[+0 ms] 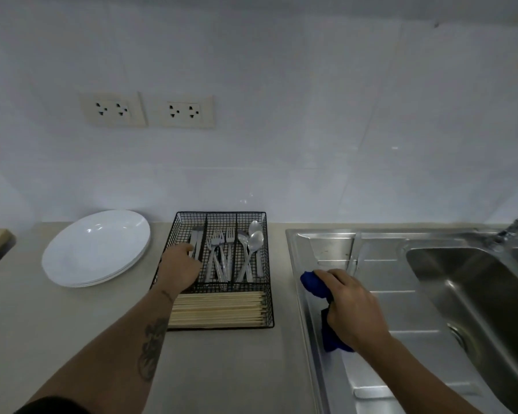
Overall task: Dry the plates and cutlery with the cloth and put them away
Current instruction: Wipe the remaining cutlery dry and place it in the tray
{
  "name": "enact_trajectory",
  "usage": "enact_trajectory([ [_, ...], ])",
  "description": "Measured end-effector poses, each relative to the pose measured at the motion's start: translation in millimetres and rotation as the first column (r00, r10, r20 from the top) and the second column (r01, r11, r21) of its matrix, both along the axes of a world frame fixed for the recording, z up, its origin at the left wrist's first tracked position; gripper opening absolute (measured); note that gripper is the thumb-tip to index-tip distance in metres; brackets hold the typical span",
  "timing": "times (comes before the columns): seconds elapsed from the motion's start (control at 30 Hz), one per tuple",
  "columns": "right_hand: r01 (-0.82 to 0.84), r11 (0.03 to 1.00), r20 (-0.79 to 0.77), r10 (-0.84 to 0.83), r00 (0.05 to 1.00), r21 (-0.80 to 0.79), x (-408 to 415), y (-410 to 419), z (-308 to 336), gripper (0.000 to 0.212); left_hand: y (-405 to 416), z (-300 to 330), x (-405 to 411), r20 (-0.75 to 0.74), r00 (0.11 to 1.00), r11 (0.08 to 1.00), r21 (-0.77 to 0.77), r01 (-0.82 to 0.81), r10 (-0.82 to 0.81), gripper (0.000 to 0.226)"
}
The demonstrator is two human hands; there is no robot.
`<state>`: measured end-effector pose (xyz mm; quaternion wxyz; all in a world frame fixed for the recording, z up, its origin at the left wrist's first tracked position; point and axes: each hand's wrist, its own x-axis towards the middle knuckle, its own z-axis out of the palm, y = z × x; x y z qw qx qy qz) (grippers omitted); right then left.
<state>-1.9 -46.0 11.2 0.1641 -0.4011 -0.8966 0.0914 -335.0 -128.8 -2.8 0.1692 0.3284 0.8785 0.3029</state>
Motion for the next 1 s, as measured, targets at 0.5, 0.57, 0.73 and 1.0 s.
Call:
enact_trajectory([
  [0.5, 0.079, 0.995, 0.104, -0.073, 0.992, -0.056, 99.8, 49.1, 0.6, 0.061, 103.6, -3.2, 229.1, 0.014, 0.933, 0.922, 0.160, 0.352, -0.359, 0.038],
  [0.57, 0.079, 0.995, 0.111, -0.071, 0.991, -0.060, 116.2, 59.2, -4.7, 0.060, 118.1, -10.6, 252.9, 0.050, 0.931, 0.928, 0.121, 0.353, -0.361, 0.033],
  [0.73, 0.098, 0.989, 0.143, -0.081, 0.986, -0.113, 147.7, 77.1, -16.0, 0.062, 154.7, -29.6, 289.1, 0.009, 0.949, 0.948, 0.023, 0.316, -0.316, 0.032],
  [1.0, 0.084, 0.964, 0.039, -0.077, 0.996, -0.251, 169.2, 84.3, -44.5, 0.059, 199.6, -52.8, 298.7, -0.135, 0.970, 0.976, -0.112, 0.186, -0.200, 0.010],
])
